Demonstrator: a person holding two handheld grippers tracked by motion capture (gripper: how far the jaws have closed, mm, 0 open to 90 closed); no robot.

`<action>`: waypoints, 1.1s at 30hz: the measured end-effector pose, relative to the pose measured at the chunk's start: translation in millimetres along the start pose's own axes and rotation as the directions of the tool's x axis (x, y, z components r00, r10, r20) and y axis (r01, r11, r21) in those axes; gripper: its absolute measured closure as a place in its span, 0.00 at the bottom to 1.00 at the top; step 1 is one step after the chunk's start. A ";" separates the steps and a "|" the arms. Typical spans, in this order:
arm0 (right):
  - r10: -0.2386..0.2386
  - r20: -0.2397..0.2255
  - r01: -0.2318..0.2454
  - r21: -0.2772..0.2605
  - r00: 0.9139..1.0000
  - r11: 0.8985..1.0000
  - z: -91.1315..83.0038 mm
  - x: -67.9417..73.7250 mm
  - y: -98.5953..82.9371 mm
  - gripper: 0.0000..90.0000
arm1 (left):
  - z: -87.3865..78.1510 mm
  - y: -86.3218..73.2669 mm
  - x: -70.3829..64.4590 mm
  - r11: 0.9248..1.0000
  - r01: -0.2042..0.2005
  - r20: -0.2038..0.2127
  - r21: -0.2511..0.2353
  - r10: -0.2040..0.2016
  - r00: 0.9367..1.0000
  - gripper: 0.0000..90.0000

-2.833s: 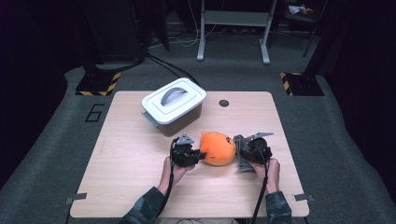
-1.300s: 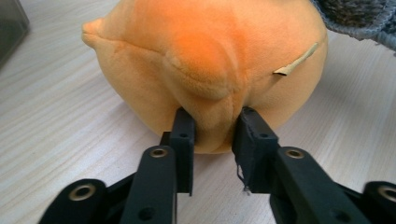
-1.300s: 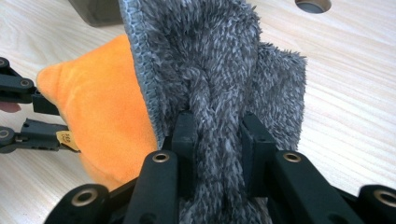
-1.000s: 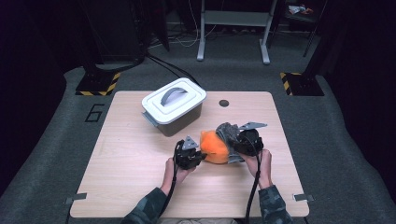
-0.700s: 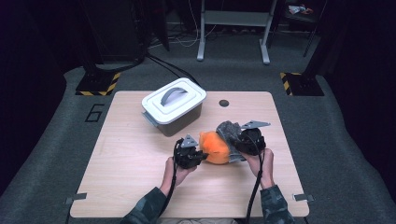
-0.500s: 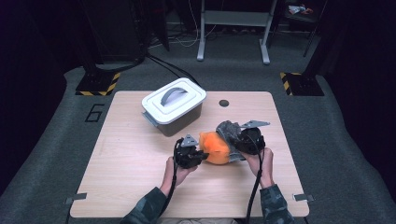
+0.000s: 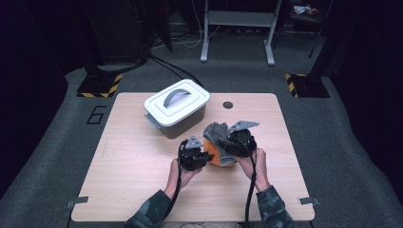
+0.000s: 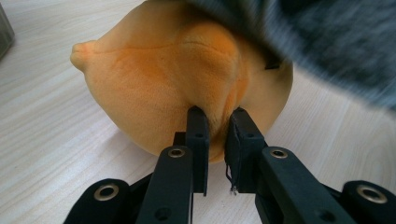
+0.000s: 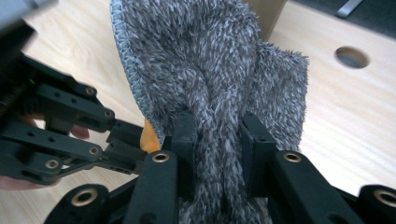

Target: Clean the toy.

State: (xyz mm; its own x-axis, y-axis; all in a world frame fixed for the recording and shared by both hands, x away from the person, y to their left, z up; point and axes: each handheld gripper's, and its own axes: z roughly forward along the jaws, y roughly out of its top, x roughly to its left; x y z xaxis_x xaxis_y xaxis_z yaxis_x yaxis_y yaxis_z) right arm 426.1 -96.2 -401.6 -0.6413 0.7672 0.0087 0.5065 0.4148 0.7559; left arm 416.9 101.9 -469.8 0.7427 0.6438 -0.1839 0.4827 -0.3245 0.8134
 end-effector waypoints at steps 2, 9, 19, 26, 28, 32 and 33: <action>-0.004 0.005 0.004 0.014 1.000 1.000 7.0 -0.1 -2.6 0.79 | 0.8 -0.8 1.0 1.000 0.003 -0.001 0.012 -0.003 1.000 0.89; 0.021 0.029 -0.021 0.017 0.999 1.000 5.1 -6.7 -10.2 0.79 | 1.4 -2.6 3.8 1.000 0.017 0.009 0.007 -0.017 1.000 0.88; 0.085 0.043 -0.086 0.020 0.995 0.996 1.7 -30.8 -29.6 0.79 | 1.6 -5.0 7.8 1.000 0.007 0.017 0.006 -0.008 1.000 0.88; 0.144 0.062 -0.146 0.039 0.988 0.988 3.7 -45.7 -42.0 0.78 | 2.1 -6.3 8.3 1.000 0.024 0.025 0.003 -0.024 0.999 0.88; 0.149 0.069 -0.152 0.047 0.986 0.987 3.7 -50.2 -45.8 0.78 | 2.2 -6.2 8.2 1.000 0.017 0.021 0.003 -0.017 1.000 0.88; 0.190 0.083 -0.195 0.068 0.978 0.978 9.6 -60.7 -54.9 0.78 | 1.9 -7.2 8.9 1.000 0.026 0.020 0.004 -0.026 0.999 0.88; 0.184 0.086 -0.191 0.076 0.979 0.979 11.5 -64.8 -57.9 0.78 | 1.8 -7.6 9.1 1.000 0.030 0.022 0.004 -0.030 0.999 0.88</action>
State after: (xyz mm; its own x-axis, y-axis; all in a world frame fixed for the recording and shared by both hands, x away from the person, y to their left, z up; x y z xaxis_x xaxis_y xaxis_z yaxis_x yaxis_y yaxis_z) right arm 444.9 -164.3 -453.5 -0.4849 0.8698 0.0914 0.6621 0.2968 0.6881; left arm 420.8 109.0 -478.6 0.7381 0.6376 -0.2207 0.5066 -0.3077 0.8054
